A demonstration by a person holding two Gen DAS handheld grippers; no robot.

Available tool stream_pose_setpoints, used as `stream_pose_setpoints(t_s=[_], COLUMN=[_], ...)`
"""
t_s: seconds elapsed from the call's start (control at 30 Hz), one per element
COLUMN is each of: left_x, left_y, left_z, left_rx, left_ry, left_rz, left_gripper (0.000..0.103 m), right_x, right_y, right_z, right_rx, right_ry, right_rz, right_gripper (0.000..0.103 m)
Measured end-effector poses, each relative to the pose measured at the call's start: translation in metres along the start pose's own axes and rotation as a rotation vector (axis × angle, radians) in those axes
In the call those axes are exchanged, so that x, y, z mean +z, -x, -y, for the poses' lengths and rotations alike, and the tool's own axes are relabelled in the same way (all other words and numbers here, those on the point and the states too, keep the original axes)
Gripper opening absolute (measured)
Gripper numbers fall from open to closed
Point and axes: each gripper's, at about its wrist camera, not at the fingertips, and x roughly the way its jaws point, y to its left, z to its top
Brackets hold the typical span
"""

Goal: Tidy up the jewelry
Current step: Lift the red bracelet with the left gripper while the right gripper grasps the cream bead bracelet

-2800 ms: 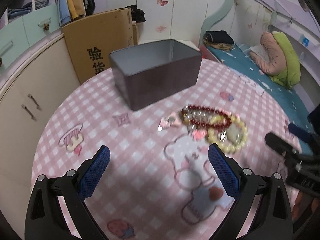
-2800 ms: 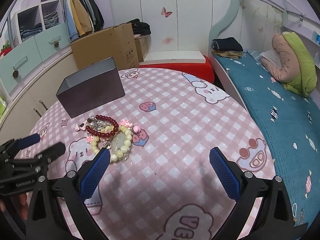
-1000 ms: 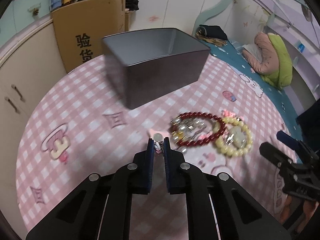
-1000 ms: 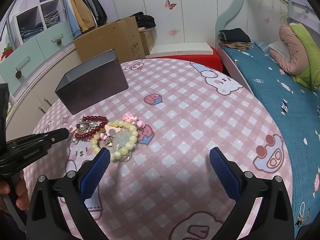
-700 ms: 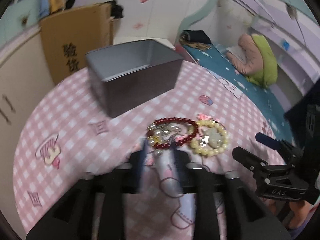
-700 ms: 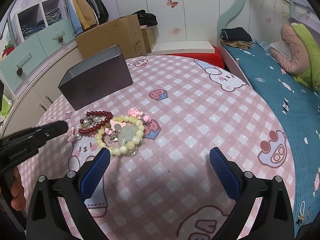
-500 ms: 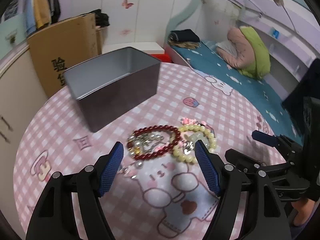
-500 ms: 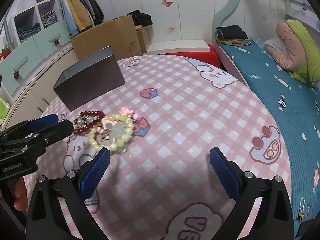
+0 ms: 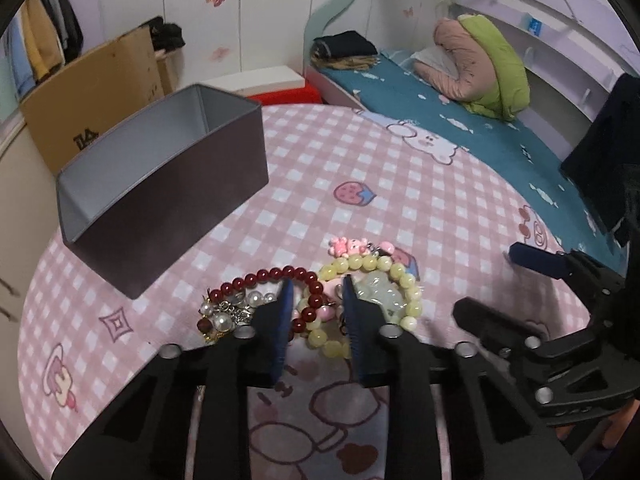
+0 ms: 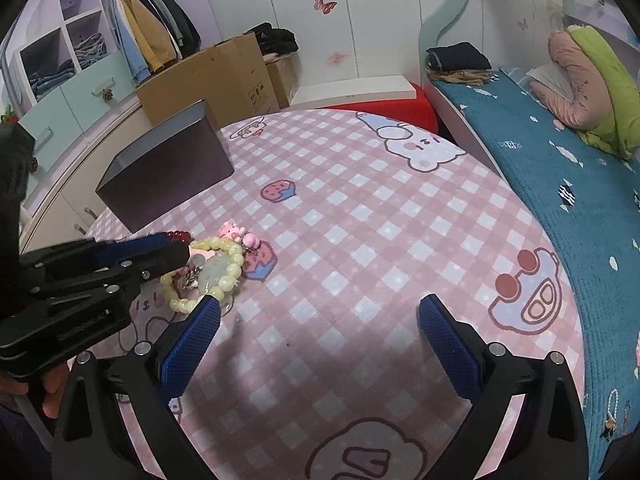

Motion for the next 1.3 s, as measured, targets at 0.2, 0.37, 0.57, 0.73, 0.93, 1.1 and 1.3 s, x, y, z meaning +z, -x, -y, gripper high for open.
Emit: stream_pose_setpoints(t_s=[0.2, 0.37, 0.57, 0.73, 0.93, 1.1, 1.3], left_x=[0.000, -0.001, 0.001, -0.003, -0.008, -0.013, -0.017], left_y=[0.001, 0.016, 0.066, 0.103, 0.131, 0.137, 0.134], left_z=[-0.005, -0.010, -0.027, -0.044, -0.056, -0.060, -0.069], left_rx=[-0.004, -0.022, -0.039, -0.080, -0.123, -0.134, -0.137], left_ry=[0.011, 0.030, 0.070, 0.105, 0.123, 0.137, 0.162], left_rz=[0.008, 0.049, 0.143, 0.199, 0.244, 0.248, 0.233], left_gripper=[0.008, 0.008, 0.008, 0.008, 0.008, 0.008, 0.008], right_x=[0.001, 0.003, 0.011, 0.018, 0.018, 0.018, 0.021], right_y=[-0.002, -0.004, -0.008, -0.020, -0.024, -0.025, -0.028], right_z=[0.001, -0.007, -0.021, -0.033, -0.039, -0.043, -0.048], right_rx=[0.010, 0.029, 0.089, 0.090, 0.097, 0.093, 0.132], right_ry=[-0.002, 0.005, -0.006, -0.009, -0.021, -0.015, 0.001], right_rz=[-0.005, -0.010, -0.022, -0.051, -0.086, -0.103, -0.111], right_gripper=[0.097, 0.097, 0.097, 0.085, 0.057, 0.039, 0.009])
